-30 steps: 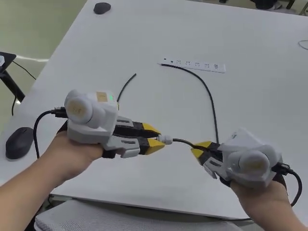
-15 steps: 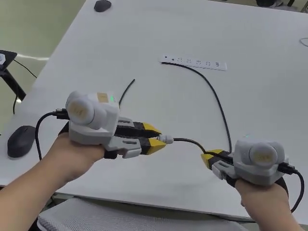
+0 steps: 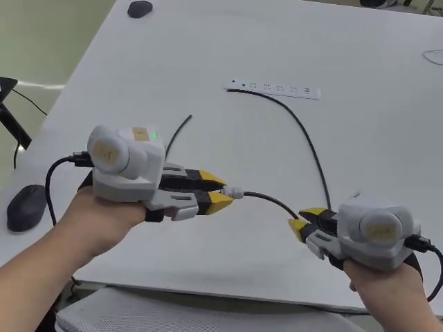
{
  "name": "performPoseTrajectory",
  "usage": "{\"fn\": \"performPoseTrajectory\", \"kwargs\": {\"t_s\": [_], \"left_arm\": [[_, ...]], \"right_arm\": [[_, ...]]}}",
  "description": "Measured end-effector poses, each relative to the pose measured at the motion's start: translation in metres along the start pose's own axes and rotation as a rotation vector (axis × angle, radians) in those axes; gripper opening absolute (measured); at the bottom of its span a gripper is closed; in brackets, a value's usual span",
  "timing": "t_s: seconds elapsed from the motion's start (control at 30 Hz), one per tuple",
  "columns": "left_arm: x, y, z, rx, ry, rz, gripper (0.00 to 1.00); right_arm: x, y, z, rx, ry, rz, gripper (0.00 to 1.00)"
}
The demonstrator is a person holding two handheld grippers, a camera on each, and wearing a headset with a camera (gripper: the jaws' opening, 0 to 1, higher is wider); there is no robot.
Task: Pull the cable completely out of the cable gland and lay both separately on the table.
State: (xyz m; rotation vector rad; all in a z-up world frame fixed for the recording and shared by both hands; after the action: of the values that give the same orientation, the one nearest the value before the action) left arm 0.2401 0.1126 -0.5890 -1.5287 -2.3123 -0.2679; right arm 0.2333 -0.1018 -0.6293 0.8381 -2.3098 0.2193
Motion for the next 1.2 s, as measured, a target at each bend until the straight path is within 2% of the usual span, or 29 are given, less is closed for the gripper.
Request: {"fn": "performPoseTrajectory", "kwargs": {"t_s": [0.03,0.07,0.13,0.2,0.3,0.37,0.57,0.67,0.83,0.97,1.03,1.1,1.2], "left_arm": [[0.0,0.0,0.0,-0.005,0.004,0.003,0.15],[0.0,-0.002,0.0,-0.017,0.004,0.011,0.15],[0.0,-0.003,0.0,-0.015,0.009,0.016,0.15],[0.0,-0.004,0.001,-0.015,0.016,0.02,0.15],[0.001,-0.007,0.001,-0.025,0.022,0.027,0.15],[0.001,-0.009,0.0,-0.03,0.025,0.03,0.15],[0.0,-0.011,0.003,-0.035,0.036,0.038,0.15],[0.001,-0.013,0.003,-0.038,0.038,0.041,0.15],[0.001,-0.016,0.001,-0.048,0.046,0.041,0.15],[0.001,-0.018,-0.003,-0.05,0.044,0.042,0.15],[0.001,-0.017,-0.004,-0.039,0.046,0.044,0.15],[0.001,-0.017,-0.005,-0.057,0.043,0.039,0.15],[-0.001,-0.016,-0.005,-0.056,0.04,0.035,0.15]], "right_arm": [[0.002,0.008,-0.005,0.072,0.02,0.002,0.16],[0.003,0.017,-0.01,0.179,0.032,0.012,0.18],[0.005,0.03,-0.015,0.274,0.029,0.027,0.19],[0.006,0.041,-0.024,0.298,0.005,0.033,0.14],[0.006,0.059,-0.041,0.361,-0.033,0.036,0.14],[0.003,0.07,-0.048,0.387,-0.044,0.02,0.13],[-0.004,0.084,-0.05,0.486,-0.028,0.02,0.1],[-0.004,0.086,-0.049,0.494,-0.021,0.015,0.03],[-0.002,0.087,-0.049,0.511,-0.017,0.037,0.01],[0.0,0.086,-0.05,0.479,-0.017,0.043,0.0],[0.0,0.085,-0.05,0.433,-0.012,0.035,0.0],[-0.001,0.082,-0.05,0.421,-0.007,0.044,0.0],[0.0,0.077,-0.048,0.381,-0.009,0.043,0.0]]}}
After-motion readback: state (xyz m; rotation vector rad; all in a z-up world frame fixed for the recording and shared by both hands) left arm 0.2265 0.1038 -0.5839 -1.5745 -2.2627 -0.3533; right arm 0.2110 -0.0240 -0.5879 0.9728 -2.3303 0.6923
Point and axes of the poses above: the centre of the closed fingertips' face, and the gripper's own axes: x roughly backward along the fingers, y roughly to its left, z roughly out of its underside, the point moved 8 cm from there along x, roughly backward along the fingers, and after that the axes turned 12 degrees about -x, right-handed, at the moved point
